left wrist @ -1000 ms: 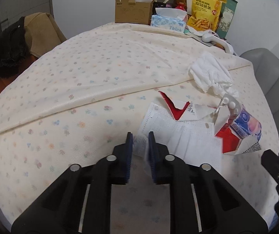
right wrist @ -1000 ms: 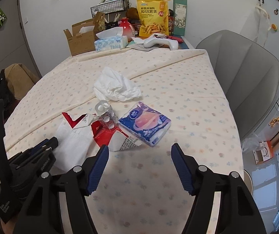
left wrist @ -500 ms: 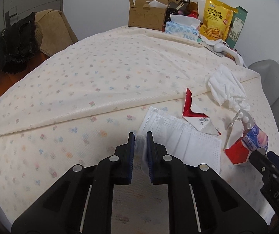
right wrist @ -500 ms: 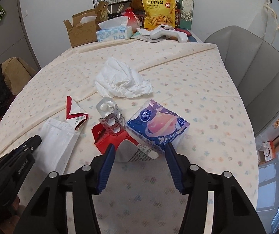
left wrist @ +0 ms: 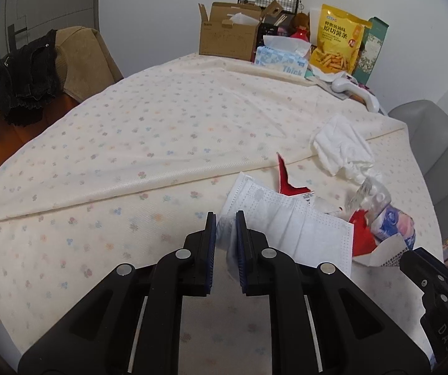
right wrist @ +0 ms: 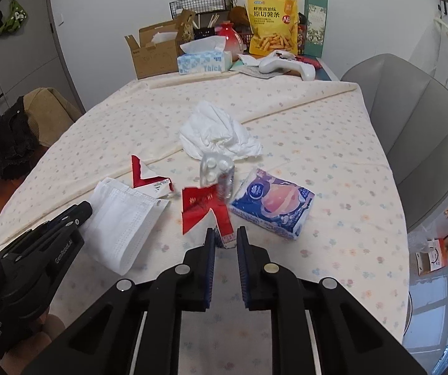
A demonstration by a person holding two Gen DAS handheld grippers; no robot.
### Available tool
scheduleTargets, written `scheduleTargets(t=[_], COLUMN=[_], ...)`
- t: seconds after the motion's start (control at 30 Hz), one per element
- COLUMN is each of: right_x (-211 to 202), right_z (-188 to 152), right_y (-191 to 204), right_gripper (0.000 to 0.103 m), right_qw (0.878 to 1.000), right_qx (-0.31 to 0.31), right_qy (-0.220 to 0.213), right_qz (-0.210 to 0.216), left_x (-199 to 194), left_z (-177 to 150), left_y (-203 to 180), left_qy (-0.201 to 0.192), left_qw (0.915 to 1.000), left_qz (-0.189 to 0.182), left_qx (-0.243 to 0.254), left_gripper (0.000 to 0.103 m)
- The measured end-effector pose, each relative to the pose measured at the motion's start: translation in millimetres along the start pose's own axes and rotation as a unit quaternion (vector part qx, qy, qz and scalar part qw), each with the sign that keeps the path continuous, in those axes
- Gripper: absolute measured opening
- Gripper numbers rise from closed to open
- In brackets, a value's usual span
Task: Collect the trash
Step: 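Grasp the red-and-white wrapper with the right tool, then carry the wrapper to the bin and open the right tool while the left tool carries the sheet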
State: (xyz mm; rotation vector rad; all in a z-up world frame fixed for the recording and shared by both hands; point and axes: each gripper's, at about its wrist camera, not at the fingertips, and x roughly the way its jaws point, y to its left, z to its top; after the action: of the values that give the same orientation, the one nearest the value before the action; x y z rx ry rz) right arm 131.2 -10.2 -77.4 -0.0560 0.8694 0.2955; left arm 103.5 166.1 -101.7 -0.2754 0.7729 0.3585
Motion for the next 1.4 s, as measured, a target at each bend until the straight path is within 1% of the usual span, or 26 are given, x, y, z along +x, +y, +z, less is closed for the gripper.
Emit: scheduleTargets(t=[0.4, 0.6, 0.83, 1.1, 1.4], right_x=[-54, -79, -99, -115, -130], right_z=[-9, -16, -24, -31, -40], right_y=[-17, -29, -49, -83, -129], right_gripper=[0.014, 0.014, 0.014, 0.014, 0.014], right_qw=[0.999, 0.998, 0.996, 0.993, 0.988], right_qx=[0.015, 0.023, 0.038, 0.061, 0.091], right_qy=[-0.042, -0.063, -0.079, -0.089, -0.098], right_qz=[-0.005, -0.004, -0.014, -0.04, -0.077], left_x=[-55, -74, -87, -94, -96], left_z=[4, 0, -9, -17, -29], left_y=[-12, -25, -52, -91, -148], left_qy=[-0.05, -0.062, -0.069, -0.069, -0.065], left_qw=[0.9986, 0.9976, 0.9961, 0.9935, 0.9876], left_qz=[-0.017, -0.021, -0.033, -0.054, -0.088], left_qx=[0.009, 0.02, 0.044, 0.073, 0.112], left_gripper=[0.013, 0.013, 0.013, 0.013, 0.013])
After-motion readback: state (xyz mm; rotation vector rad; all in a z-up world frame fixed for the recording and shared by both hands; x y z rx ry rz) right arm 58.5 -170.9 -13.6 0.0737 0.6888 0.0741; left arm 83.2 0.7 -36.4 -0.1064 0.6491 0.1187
